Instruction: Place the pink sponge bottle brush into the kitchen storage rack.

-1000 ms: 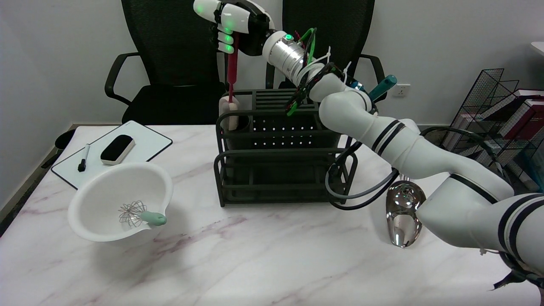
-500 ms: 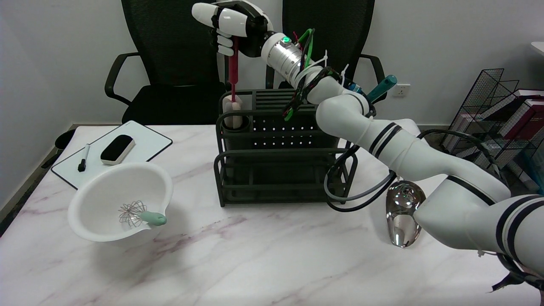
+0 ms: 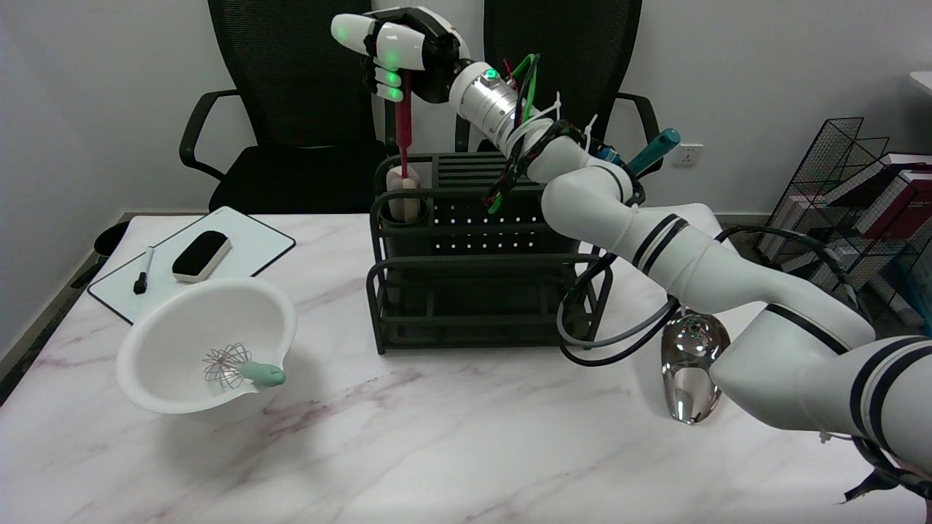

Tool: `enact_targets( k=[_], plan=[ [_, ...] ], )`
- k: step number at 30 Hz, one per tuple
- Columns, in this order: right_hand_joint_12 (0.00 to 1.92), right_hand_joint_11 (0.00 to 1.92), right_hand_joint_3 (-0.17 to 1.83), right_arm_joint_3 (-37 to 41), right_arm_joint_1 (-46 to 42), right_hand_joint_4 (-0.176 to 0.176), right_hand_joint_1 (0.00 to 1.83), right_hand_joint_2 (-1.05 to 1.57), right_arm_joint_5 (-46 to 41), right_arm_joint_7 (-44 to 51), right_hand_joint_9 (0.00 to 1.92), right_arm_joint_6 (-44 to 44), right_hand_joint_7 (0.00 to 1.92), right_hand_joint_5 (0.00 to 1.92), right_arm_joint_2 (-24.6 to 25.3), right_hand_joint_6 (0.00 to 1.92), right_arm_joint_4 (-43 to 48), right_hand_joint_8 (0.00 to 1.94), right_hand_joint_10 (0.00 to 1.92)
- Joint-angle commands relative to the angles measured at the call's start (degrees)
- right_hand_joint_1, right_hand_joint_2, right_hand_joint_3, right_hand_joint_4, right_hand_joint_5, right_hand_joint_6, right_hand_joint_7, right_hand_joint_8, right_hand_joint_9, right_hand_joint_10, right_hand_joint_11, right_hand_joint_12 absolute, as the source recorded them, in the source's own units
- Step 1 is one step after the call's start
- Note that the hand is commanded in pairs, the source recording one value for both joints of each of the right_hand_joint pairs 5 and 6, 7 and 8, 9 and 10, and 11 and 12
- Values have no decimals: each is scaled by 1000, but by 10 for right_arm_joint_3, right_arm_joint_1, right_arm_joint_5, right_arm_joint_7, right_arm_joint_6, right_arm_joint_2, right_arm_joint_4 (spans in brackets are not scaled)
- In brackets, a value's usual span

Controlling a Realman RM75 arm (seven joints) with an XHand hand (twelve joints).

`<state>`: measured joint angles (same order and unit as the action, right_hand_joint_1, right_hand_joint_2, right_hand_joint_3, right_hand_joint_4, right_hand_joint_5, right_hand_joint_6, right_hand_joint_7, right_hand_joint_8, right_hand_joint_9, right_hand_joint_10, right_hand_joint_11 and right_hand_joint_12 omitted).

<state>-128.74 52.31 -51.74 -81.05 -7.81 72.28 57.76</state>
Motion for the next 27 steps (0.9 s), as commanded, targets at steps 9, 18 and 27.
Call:
enact_targets(
  k=[9, 18, 27],
  plan=[
    [1810, 1810, 371, -2, -28, 0, 1038, 1571, 9, -2, 1916, -3, 1920, 1920, -3, 1920, -8, 1920, 1916],
    [1506, 1506, 429, -2, -45, 0, 1014, 1515, 9, -3, 1636, -8, 1707, 1920, -1, 1920, -4, 1707, 1636],
    [1041, 1041, 1209, -1, -62, 0, 1205, 335, 7, -3, 1154, -36, 1182, 981, -5, 981, 6, 1182, 1154]
  ],
)
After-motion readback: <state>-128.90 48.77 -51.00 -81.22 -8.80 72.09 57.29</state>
